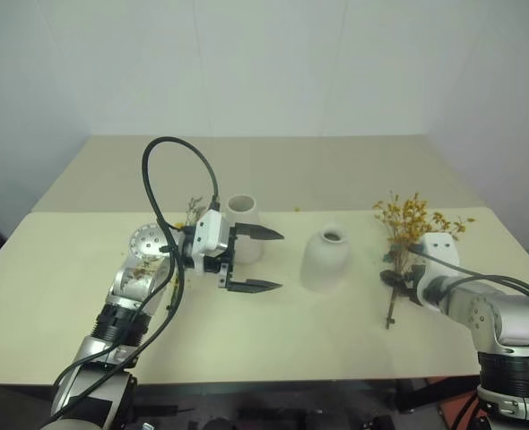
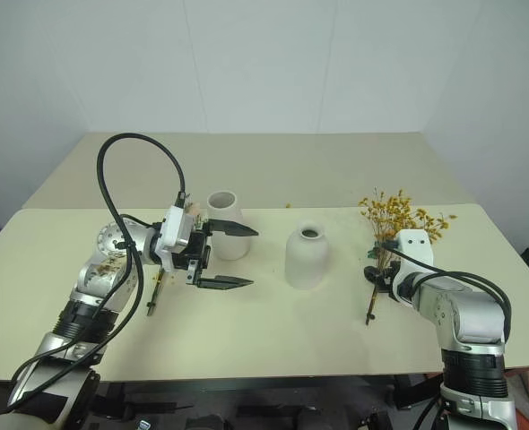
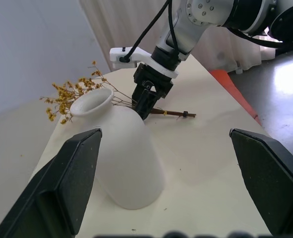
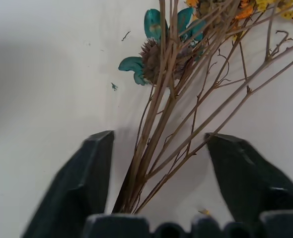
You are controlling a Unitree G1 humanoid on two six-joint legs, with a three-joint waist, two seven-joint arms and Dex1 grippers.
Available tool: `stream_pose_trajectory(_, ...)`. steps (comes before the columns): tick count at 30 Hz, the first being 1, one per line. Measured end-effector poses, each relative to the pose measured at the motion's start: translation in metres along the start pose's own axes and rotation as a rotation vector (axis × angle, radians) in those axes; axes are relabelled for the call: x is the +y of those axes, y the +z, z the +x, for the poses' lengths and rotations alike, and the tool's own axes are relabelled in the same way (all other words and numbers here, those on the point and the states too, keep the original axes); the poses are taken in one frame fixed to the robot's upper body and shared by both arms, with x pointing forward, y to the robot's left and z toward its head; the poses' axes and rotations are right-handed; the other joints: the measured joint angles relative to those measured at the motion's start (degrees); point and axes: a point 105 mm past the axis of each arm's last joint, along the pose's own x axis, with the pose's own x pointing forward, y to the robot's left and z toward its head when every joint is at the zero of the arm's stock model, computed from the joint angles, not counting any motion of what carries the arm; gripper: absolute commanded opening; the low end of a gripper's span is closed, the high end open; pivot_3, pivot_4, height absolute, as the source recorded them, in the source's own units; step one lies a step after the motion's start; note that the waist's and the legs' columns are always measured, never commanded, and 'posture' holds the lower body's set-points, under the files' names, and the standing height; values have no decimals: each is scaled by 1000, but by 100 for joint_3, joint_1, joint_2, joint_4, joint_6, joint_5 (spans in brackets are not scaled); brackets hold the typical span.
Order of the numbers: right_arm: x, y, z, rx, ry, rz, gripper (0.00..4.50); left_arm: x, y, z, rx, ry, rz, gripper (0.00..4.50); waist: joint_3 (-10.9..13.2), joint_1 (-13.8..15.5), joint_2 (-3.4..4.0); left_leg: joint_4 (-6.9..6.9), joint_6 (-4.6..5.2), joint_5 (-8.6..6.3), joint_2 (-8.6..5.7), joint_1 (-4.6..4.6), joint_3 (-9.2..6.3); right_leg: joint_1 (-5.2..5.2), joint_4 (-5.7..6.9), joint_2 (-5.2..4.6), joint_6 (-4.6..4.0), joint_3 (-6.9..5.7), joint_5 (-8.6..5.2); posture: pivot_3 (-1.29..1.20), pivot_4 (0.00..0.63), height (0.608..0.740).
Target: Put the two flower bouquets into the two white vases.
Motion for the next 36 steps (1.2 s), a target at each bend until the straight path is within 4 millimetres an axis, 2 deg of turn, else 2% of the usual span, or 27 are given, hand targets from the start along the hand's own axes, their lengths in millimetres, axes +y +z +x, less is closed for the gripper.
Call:
stream_pose_trajectory(6,-1,0,0,-1,-3,-2,411,-2,1,-1,2,5,6,4500,0,4,0,0,0,0,0,-2,-1,0,-1,0,0,0,0,0,150,740)
stream_pose_trajectory(7,-1,0,0,-1,-2,-2,102,-2,1,0,1,5,7,4500,0,3,0,0,0,0,0,-1,-1,0,-1,0,0,0,0,0,150,740)
stream_pose_trajectory(8,-1,0,0,-1,-2,-2,23,-2,1,0,-2,6,7,4500,0,3,0,0,0,0,0,-1,-1,0,0,0,0,0,0,0,150,740)
stream_pose_trajectory(13,-4,1,-1,-6,-38,-16,23,-1,4,3,-25,10,8,4500,0,2,0,-1,0,0,0,-2,0,-1,-1,0,0,0,0,0,150,740)
stream_pose_trajectory(16,-9,8,-6,-62,-83,-46,23,-1,4,3,-25,9,10,4500,0,-1,1,-1,0,0,0,-3,0,-2,-1,0,0,0,0,0,150,740)
stream_pose_trajectory(19,-22,30,-17,-188,-208,-127,23,-1,4,-2,-12,16,11,4500,1,-8,3,-1,0,0,-1,-2,0,-2,0,0,1,0,0,0,150,740)
stream_pose_trajectory(22,-23,66,-33,-372,-285,-182,23,2,5,-8,-2,33,15,4500,1,-47,5,-2,0,0,0,-1,1,-3,0,0,1,1,-1,0,150,740)
stream_pose_trajectory(24,-11,96,-47,-537,-279,-183,23,2,5,-8,-2,34,14,4500,1,-89,6,-2,0,0,1,-2,-1,-3,0,2,1,1,0,0,150,740)
stream_pose_trajectory(27,23,132,-73,-797,-158,-100,23,3,6,-8,-3,37,17,4500,1,-130,6,-4,0,0,6,-1,-6,-3,0,9,0,1,0,0,150,740)
stream_pose_trajectory(31,59,144,-89,-978,54,-16,23,6,6,-11,-5,54,13,4500,1,-119,7,-3,0,0,6,-1,-10,-1,0,10,-1,-2,0,0,150,740)
stream_pose_trajectory(36,83,156,-96,-1122,192,105,23,10,7,-13,-6,72,4,4500,3,-119,10,-4,0,0,6,1,-9,-5,3,9,-2,-2,1,0,150,740)
